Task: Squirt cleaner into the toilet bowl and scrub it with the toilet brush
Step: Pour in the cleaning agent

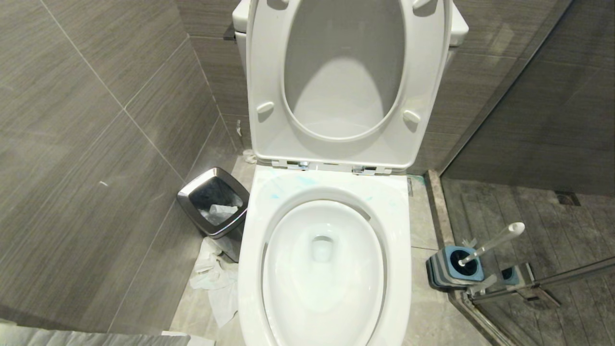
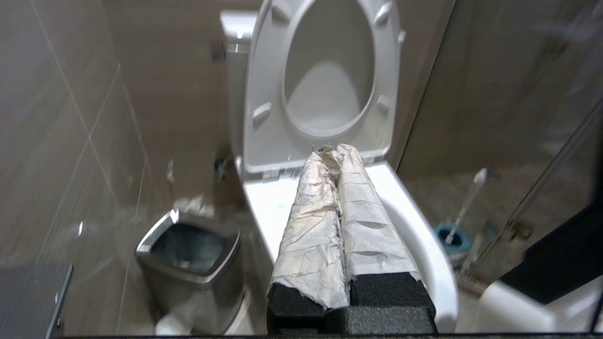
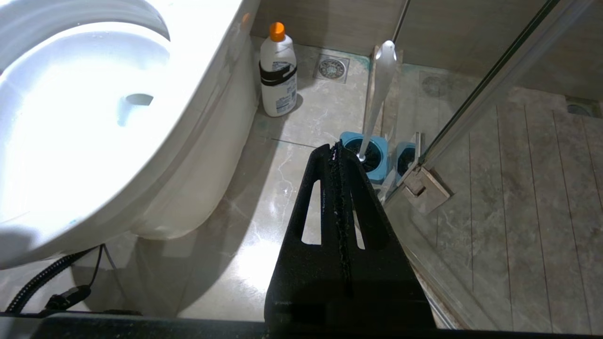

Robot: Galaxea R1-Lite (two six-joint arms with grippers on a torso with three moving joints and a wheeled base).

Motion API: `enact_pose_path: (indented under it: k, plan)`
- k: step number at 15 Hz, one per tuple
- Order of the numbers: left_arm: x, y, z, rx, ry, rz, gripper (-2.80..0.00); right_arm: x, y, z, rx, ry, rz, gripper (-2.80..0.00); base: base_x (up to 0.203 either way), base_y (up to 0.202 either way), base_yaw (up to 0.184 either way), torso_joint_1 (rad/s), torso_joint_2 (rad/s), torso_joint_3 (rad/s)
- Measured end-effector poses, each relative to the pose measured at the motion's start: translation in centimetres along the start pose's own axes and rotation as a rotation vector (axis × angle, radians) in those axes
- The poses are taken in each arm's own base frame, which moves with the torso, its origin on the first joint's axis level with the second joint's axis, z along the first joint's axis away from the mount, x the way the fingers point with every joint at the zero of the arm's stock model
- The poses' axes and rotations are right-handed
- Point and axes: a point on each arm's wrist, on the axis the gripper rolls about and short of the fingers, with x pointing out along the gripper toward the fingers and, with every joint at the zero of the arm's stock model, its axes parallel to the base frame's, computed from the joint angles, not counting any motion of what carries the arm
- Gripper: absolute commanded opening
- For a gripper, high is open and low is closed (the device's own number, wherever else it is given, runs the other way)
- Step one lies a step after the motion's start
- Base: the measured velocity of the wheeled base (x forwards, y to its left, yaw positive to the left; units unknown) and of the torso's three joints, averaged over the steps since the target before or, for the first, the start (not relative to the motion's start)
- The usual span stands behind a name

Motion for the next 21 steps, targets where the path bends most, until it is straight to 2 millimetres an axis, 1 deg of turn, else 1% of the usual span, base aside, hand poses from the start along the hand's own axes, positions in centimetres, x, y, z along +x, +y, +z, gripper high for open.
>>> enact_pose_path:
  k: [3, 6, 7, 9, 12, 14, 19, 21]
  plan:
    - [1.7, 1.3, -4.8, 0.065, 0.107, 0.032, -2.80, 0.0, 0.0, 0.0, 0.000, 0.000, 0.000, -2.80, 0.000, 0.000, 0.000, 0.000, 0.00, 0.000]
    - [2.8, 2.4, -10.2, 0.147, 0.149, 0.052, -2.80, 0.0, 0.0, 0.0, 0.000, 0.000, 0.000, -2.80, 0.000, 0.000, 0.000, 0.000, 0.00, 0.000]
    - [2.9, 2.7, -11.5, 0.170, 0.139, 0.069, -2.80, 0.0, 0.0, 0.0, 0.000, 0.000, 0.000, -2.80, 0.000, 0.000, 0.000, 0.000, 0.00, 0.000]
    - [2.9, 3.0, -12.3, 0.210, 0.104, 0.156, -2.80, 0.0, 0.0, 0.0, 0.000, 0.001, 0.000, -2.80, 0.000, 0.000, 0.000, 0.000, 0.00, 0.000]
    - [2.7, 3.3, -13.7, 0.191, 0.214, 0.277, -2.80, 0.0, 0.0, 0.0, 0.000, 0.000, -0.001, -2.80, 0.000, 0.000, 0.000, 0.000, 0.00, 0.000]
    - [2.5, 3.4, -14.7, 0.170, 0.304, 0.304, -2.80, 0.0, 0.0, 0.0, 0.000, 0.000, 0.000, -2.80, 0.000, 0.000, 0.000, 0.000, 0.00, 0.000]
    - [1.9, 3.4, -16.1, 0.120, 0.444, 0.351, -2.80, 0.0, 0.0, 0.0, 0.000, 0.000, 0.000, -2.80, 0.000, 0.000, 0.000, 0.000, 0.00, 0.000]
    - [1.9, 3.4, -16.2, 0.103, 0.455, 0.366, -2.80, 0.0, 0.0, 0.0, 0.000, 0.001, 0.000, -2.80, 0.000, 0.000, 0.000, 0.000, 0.00, 0.000]
